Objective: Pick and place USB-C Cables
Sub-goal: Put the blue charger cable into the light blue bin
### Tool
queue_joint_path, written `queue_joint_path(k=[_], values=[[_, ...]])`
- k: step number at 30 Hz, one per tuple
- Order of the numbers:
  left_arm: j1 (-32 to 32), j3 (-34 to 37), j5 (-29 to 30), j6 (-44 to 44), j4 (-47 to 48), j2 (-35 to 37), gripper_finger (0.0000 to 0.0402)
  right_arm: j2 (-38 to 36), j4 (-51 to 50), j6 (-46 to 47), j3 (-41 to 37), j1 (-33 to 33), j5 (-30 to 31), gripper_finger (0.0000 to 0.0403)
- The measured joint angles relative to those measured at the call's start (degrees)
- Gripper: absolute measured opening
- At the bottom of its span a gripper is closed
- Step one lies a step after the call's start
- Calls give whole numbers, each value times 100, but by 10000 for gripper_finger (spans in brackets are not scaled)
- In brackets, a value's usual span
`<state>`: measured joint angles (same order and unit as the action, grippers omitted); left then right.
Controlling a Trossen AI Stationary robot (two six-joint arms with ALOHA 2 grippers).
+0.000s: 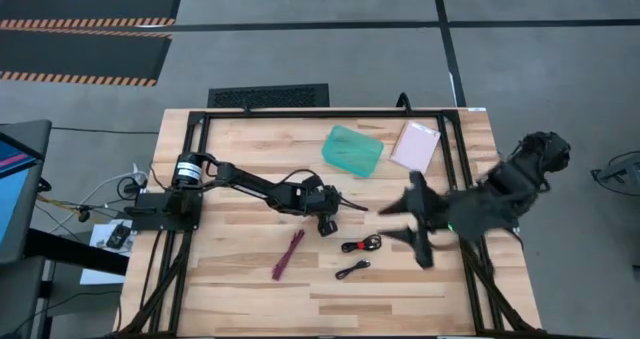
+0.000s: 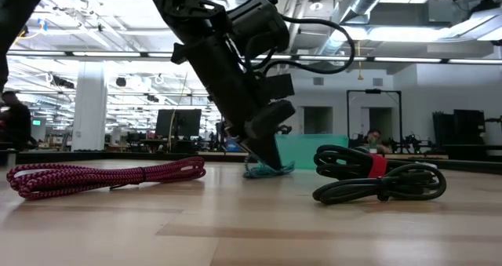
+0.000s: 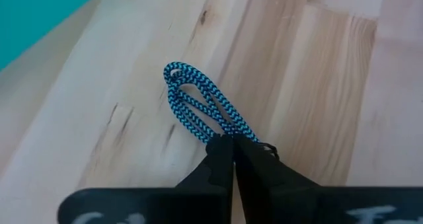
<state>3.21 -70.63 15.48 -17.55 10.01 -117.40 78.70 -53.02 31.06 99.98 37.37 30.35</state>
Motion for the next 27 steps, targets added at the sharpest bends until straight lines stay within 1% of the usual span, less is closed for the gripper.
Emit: queue_joint_path(k=[6, 10, 13, 17, 21, 27], values=[[1, 24, -68, -60, 105, 193, 0, 271, -218, -26, -13, 824, 480, 221], [3, 11, -78, -73, 29, 310, 0, 371, -195, -1, -7, 1058, 592, 221], [5, 13, -162, -76, 36, 346, 0, 471, -226, 39, -9, 1186, 779, 221], [5, 13, -189, -18, 49, 354, 0, 609, -337, 43, -7, 1278, 1188, 221], [-38, 10, -308, 305, 244, 476, 0, 731, -503, 43, -9, 1322, 1357, 221], [-122, 2, -214, 507, 695, 1255, 0, 663, -496, 147, -9, 1273, 1376, 221]])
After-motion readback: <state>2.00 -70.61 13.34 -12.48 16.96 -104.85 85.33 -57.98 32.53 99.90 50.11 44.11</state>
